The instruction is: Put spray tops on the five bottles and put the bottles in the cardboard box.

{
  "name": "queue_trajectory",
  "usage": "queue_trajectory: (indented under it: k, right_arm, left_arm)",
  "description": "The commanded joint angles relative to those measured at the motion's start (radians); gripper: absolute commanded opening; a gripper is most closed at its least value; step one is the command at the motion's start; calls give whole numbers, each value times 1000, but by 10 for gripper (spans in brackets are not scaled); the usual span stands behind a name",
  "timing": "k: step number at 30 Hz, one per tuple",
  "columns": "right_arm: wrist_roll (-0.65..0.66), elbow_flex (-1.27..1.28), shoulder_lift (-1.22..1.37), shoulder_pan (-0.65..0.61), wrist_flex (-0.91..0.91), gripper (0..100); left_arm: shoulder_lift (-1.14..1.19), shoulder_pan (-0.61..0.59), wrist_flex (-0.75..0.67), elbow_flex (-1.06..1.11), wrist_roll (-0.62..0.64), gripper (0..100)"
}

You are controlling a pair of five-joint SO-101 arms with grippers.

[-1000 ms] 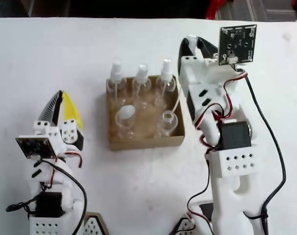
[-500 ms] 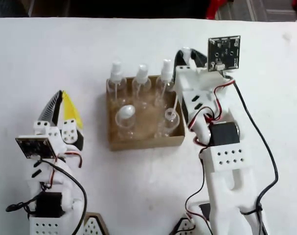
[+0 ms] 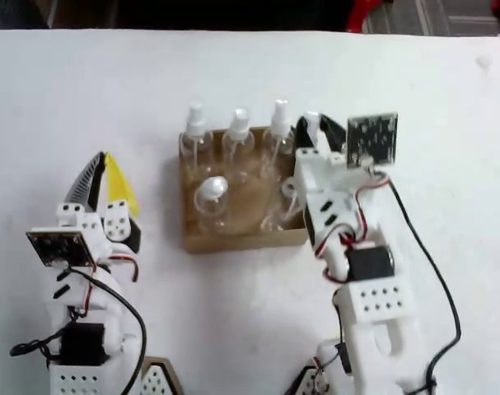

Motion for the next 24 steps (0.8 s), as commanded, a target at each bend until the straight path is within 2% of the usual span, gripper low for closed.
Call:
queue_trajectory:
  k: [1, 6, 11, 24]
  right_arm:
    - [-11, 89, -163, -22, -30, 15]
    - [-3, 233, -337, -97, -35, 15]
    - [-3, 321, -443, -110, -38, 15]
    - [-3, 423, -453, -110, -130, 15]
  left_arm:
    - [1, 10, -26, -6, -12, 28]
    - [1, 10, -26, -6, -12, 28]
    - [1, 10, -26, -6, -12, 28]
    - [1, 10, -26, -6, -12, 28]
